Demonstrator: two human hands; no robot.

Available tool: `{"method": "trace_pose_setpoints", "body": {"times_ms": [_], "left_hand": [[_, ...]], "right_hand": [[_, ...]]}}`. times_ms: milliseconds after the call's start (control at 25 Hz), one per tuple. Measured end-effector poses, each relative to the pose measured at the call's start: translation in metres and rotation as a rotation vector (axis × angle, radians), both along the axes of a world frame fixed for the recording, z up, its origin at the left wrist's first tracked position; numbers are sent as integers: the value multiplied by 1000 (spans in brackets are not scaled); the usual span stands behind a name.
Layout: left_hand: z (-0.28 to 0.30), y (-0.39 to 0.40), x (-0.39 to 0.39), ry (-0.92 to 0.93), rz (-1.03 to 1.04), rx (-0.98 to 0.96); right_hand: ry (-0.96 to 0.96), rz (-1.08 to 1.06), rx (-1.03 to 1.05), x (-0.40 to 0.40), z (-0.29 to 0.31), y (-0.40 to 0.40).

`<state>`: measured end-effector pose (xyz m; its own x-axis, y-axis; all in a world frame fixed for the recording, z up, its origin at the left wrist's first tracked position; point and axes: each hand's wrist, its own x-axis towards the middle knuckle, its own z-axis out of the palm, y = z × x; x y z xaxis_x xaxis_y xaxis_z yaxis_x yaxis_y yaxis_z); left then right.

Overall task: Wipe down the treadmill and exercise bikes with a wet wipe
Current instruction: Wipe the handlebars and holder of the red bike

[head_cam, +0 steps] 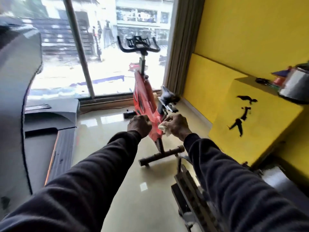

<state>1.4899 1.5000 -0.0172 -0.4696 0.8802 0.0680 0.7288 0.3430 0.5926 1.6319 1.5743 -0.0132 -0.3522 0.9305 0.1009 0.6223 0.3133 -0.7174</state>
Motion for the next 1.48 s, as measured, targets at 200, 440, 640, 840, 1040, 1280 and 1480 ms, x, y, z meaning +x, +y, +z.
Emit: {"method": "trace_pose_setpoints", "body": {"times_ms": [200, 440, 640, 840, 1040, 1280, 1480], "left_hand": [[24, 99, -84, 25, 200, 19], [16, 216, -235, 21, 301, 40], [39, 322, -364, 12, 279, 80], [60, 422, -467, 20, 243, 93], [61, 531, -557, 89, 243, 99], [85, 673, -647, 133, 265, 129], [81, 765, -711, 113, 232, 118]], "right_hand": [[53, 179, 36, -97, 19, 129], [-3, 309, 104, -262, 18, 254], [8, 271, 135, -392, 41, 349], [48, 213, 160, -489, 68, 449], [130, 215, 163, -583, 54, 569], [176, 150, 164, -684, 72, 719], [152, 136, 208, -754, 83, 804]]}}
